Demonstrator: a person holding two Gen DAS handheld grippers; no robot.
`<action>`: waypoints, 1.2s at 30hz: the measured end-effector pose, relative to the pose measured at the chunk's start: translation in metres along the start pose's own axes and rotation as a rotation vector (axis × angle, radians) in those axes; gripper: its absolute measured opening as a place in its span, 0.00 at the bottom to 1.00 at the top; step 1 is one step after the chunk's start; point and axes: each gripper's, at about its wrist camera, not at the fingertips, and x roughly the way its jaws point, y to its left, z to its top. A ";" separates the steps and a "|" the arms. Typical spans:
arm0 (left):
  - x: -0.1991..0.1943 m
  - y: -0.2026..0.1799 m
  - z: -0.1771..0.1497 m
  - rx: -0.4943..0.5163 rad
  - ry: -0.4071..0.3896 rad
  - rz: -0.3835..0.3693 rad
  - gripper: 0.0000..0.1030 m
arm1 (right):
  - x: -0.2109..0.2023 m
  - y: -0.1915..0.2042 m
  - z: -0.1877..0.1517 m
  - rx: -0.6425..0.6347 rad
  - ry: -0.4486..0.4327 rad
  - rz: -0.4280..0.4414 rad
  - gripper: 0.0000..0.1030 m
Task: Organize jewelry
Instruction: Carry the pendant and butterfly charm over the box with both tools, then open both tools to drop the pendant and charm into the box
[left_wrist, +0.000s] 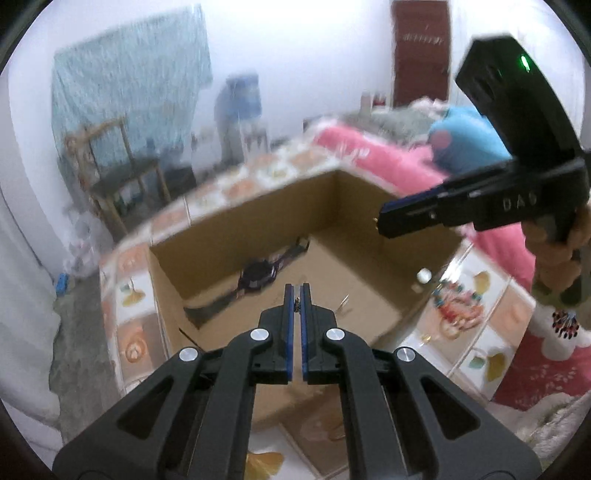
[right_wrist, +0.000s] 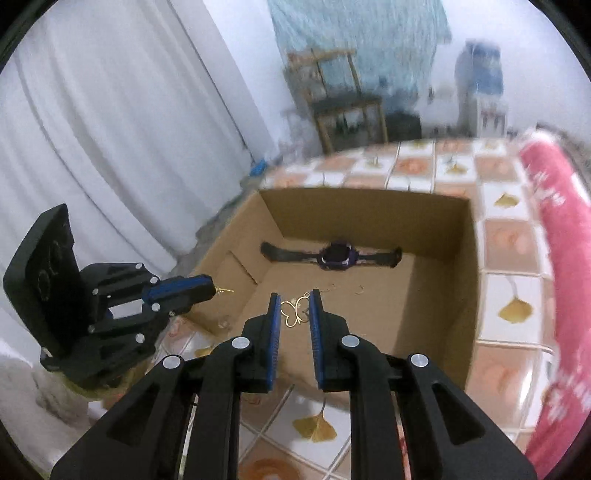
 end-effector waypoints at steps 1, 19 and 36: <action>0.014 0.008 0.003 -0.015 0.058 -0.010 0.02 | 0.015 -0.007 0.009 0.026 0.051 0.015 0.15; 0.069 0.048 -0.008 -0.123 0.314 -0.082 0.21 | 0.126 -0.033 0.031 0.139 0.356 -0.010 0.32; -0.037 0.004 -0.010 -0.057 -0.072 -0.146 0.61 | -0.079 -0.035 -0.014 0.136 -0.169 -0.059 0.40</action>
